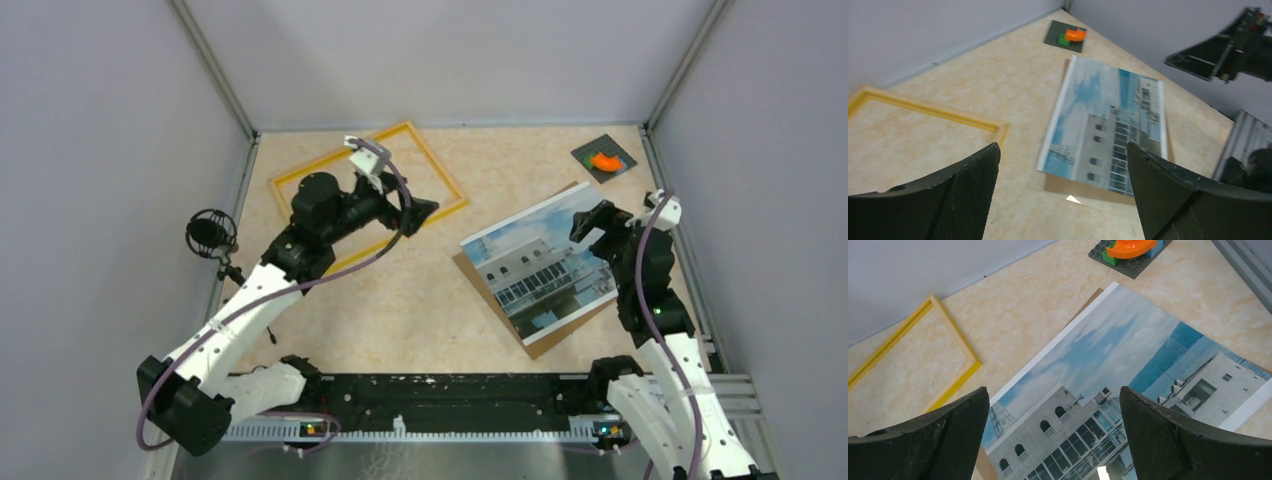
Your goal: Put the photo into the frame
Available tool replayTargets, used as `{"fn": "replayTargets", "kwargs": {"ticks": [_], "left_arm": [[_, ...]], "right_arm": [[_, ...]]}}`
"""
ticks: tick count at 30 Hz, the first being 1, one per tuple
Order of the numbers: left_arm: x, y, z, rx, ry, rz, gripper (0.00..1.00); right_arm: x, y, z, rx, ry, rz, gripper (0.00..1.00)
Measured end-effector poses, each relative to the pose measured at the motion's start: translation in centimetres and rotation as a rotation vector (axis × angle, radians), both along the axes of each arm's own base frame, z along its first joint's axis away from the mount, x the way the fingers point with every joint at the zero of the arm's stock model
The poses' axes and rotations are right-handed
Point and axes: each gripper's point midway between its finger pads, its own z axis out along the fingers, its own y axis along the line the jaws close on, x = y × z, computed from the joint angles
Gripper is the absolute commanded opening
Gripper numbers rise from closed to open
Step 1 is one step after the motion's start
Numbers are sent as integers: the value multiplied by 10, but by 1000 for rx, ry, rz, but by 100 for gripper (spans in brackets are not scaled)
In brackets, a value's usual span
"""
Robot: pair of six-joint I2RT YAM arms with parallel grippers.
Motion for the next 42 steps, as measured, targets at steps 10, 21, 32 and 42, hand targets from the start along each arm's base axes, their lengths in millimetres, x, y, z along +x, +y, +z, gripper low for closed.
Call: {"fn": "replayTargets", "kwargs": {"ticks": [10, 21, 32, 42], "left_arm": [[-81, -95, -130, -128, 558, -241, 99], [-162, -89, -268, -286, 1103, -98, 94], [-171, -134, -280, -393, 1187, -112, 86], [-162, -155, -288, -536, 1169, -62, 68]], "right_arm": [[-4, 21, -37, 75, 148, 81, 99], [-17, 56, -108, 204, 365, 220, 99], [-17, 57, -160, 248, 567, 165, 99], [-19, 52, -167, 262, 570, 121, 99]]}}
